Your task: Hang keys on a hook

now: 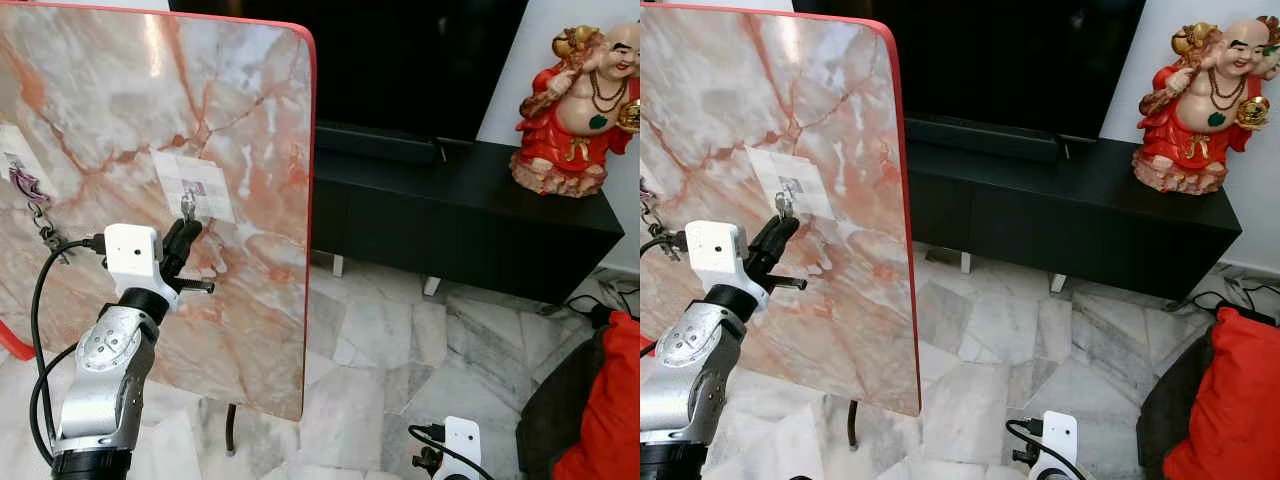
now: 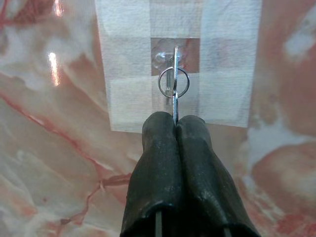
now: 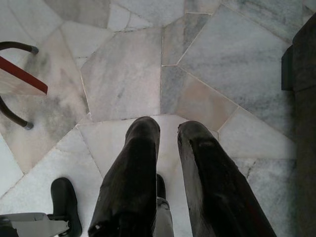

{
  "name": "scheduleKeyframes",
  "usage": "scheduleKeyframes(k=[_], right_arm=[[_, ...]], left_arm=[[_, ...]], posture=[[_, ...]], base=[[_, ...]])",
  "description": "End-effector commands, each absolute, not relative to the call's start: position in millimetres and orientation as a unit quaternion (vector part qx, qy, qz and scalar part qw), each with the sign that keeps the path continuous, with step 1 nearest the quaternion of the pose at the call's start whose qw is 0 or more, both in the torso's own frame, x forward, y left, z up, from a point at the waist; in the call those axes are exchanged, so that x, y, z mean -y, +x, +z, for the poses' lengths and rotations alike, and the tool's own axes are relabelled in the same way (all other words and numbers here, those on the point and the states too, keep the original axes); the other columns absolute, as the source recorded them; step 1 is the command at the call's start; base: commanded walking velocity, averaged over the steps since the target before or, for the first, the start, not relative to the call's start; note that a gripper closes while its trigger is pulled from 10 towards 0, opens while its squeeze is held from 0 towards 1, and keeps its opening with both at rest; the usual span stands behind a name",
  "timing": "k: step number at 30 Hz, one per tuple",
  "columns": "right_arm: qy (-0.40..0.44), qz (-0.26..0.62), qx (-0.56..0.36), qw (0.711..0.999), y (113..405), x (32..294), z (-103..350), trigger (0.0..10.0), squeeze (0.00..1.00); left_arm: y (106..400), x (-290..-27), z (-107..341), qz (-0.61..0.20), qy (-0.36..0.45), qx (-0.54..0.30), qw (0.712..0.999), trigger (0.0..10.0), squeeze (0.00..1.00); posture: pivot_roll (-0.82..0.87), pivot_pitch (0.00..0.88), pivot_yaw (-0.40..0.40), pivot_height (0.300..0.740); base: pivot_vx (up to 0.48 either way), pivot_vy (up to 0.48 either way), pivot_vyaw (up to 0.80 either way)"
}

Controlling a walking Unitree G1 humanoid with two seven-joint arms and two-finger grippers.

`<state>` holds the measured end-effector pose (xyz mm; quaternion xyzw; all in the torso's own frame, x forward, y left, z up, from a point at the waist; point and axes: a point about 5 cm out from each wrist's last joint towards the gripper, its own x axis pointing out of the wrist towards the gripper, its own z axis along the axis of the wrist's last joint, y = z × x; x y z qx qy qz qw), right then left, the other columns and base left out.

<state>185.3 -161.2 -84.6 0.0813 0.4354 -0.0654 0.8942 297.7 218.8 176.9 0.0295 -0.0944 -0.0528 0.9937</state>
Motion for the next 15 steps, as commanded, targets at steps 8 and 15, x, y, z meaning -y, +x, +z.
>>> scheduleKeyframes(k=[8, 15], right_arm=[[0.086, -0.074, -0.441, 0.890, 182.2, 163.6, -86.1, 10.0, 0.00], [0.087, -0.073, -0.439, 0.891, 183.4, 163.2, -85.6, 10.0, 0.00]], left_arm=[[302.8, -218.1, 176.5, -0.056, 0.033, 0.086, 0.994, 10.0, 0.00], [303.9, -218.1, 174.1, -0.055, 0.033, 0.082, 0.995, 10.0, 0.00]], posture=[[0.05, 0.000, -0.064, 0.740], [0.05, 0.000, -0.064, 0.740]], base=[[0.000, 0.000, 0.00], [0.000, 0.000, 0.00]])
